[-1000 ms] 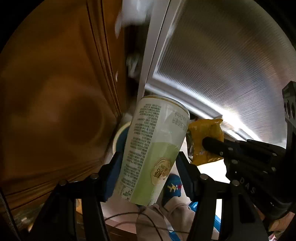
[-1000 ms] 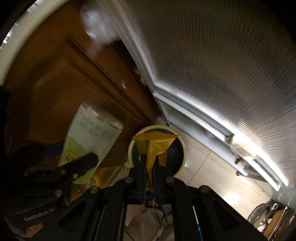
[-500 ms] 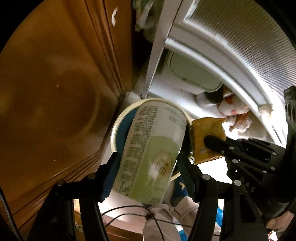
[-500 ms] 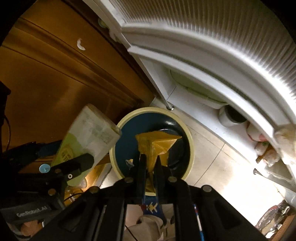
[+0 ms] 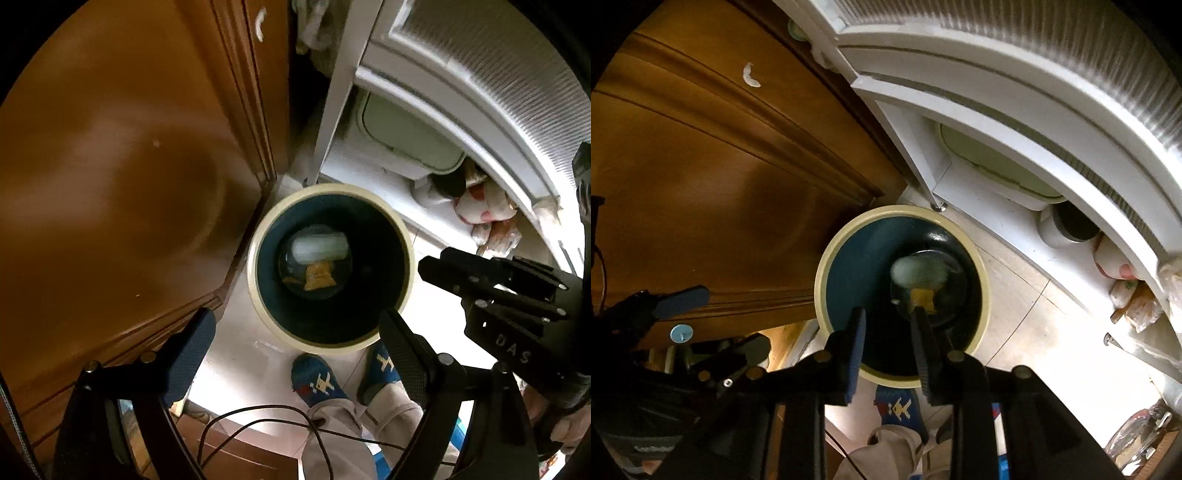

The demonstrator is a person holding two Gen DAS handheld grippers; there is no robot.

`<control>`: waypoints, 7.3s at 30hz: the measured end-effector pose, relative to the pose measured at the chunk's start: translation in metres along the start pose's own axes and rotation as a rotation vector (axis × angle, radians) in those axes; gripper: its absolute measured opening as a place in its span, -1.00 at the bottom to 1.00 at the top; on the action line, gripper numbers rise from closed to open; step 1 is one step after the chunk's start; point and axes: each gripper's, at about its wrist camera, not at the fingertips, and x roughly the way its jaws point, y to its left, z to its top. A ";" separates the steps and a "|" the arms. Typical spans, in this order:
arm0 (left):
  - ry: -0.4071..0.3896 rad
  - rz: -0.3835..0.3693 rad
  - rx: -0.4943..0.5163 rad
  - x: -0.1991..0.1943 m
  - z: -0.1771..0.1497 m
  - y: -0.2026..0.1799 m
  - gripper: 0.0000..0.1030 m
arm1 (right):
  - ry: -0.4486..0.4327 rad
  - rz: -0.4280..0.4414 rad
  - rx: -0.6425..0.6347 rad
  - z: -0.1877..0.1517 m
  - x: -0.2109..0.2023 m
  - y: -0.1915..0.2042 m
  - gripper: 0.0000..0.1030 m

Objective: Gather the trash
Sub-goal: 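Open the left tool dropping the can while the right tool drops the bag, then raise both tools back toward the table, then grasp the yellow spice box with the left tool while the right tool grasps the red packet, then carry the spice box and red packet down over the trash bin, then open the left tool dropping the box while the right tool drops the packet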

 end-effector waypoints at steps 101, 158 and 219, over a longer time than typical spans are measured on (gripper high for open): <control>-0.311 -0.058 0.039 -0.358 0.287 -0.111 0.40 | -0.361 0.184 0.013 0.314 -0.389 -0.015 -0.49; -0.513 -0.162 0.121 -0.429 -0.028 -0.007 0.13 | -0.587 -0.046 -0.079 -0.001 -0.420 0.130 -0.97; -0.061 -0.004 -0.043 -0.005 0.007 0.005 0.79 | 0.020 -0.096 -0.004 0.007 0.011 0.001 -0.23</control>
